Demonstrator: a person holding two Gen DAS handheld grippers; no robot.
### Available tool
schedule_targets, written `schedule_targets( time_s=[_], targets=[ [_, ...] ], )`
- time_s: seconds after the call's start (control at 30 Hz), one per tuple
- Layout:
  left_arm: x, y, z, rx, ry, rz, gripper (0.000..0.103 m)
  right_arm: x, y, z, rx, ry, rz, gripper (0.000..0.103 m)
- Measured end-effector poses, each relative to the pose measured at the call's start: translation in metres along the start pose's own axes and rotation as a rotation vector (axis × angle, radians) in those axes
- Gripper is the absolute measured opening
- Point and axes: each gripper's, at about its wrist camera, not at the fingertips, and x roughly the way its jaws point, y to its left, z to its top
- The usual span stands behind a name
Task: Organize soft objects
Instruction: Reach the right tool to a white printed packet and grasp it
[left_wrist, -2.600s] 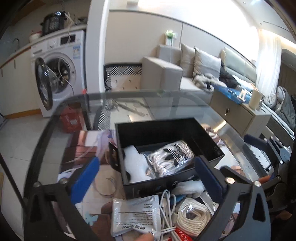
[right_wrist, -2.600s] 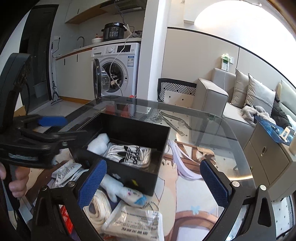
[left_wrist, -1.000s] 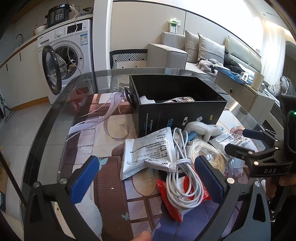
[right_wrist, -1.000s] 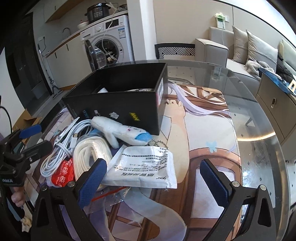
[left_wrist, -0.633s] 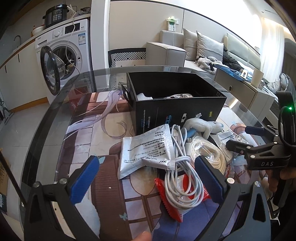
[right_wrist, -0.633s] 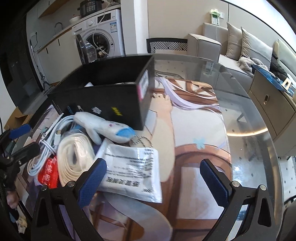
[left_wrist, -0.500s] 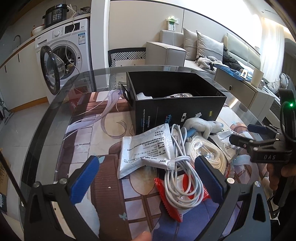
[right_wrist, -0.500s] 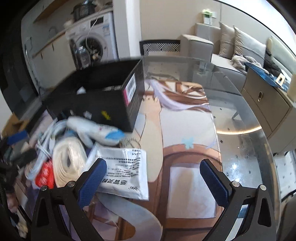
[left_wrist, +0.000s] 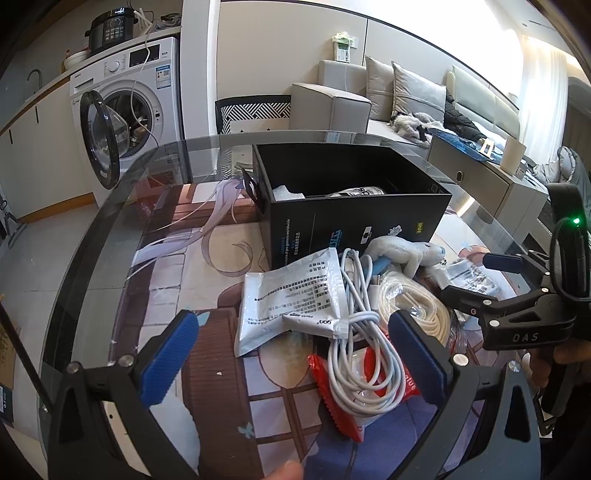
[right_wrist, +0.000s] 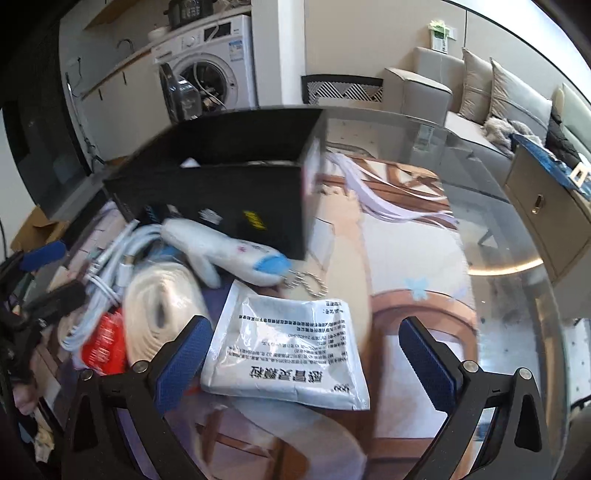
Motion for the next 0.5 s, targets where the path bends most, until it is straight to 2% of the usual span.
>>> schedule_targets(
  time_s=[0.5],
  targets=[
    [-0.0017, 0.0009, 0.0020, 0.003, 0.006, -0.001, 0.103, 0.0043, -0.0035, -0.0076, -0.003, 0.011, 0.008, 0.101]
  ],
)
